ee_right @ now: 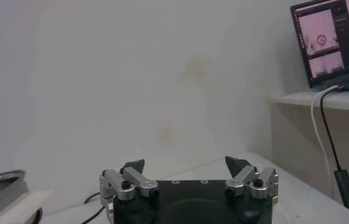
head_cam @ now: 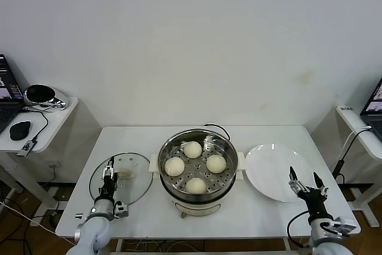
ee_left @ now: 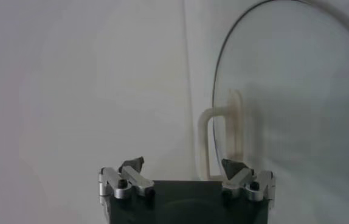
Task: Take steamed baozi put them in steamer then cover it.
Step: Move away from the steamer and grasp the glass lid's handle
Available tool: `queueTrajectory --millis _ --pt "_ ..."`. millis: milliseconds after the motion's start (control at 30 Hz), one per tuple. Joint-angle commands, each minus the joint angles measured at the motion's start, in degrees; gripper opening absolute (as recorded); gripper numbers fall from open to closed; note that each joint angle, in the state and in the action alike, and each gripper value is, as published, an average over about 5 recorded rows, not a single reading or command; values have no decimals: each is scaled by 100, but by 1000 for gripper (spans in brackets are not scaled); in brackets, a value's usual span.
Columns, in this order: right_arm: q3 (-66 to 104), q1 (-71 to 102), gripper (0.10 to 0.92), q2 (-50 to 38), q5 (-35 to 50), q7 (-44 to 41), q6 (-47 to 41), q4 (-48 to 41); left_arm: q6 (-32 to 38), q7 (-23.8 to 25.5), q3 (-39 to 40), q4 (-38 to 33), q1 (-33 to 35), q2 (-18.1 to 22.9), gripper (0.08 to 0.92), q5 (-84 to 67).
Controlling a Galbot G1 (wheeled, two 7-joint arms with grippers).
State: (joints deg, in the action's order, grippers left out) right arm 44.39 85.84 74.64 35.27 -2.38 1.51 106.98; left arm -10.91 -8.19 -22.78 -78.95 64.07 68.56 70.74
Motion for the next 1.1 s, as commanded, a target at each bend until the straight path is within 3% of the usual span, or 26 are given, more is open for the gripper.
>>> queueTrajectory --millis 33,733,1100 --pt "0 -27 823 17 -23 -5 15 -91 -83 105 17 229 -373 37 823 -121" --pt "-7 -6 823 68 -74 -8 30 -98 -37 -221 82 658 -539 170 814 -440" --pt "27 62 823 108 -148 24 43 -21 240 -654 175 989 -553 165 527 -523"
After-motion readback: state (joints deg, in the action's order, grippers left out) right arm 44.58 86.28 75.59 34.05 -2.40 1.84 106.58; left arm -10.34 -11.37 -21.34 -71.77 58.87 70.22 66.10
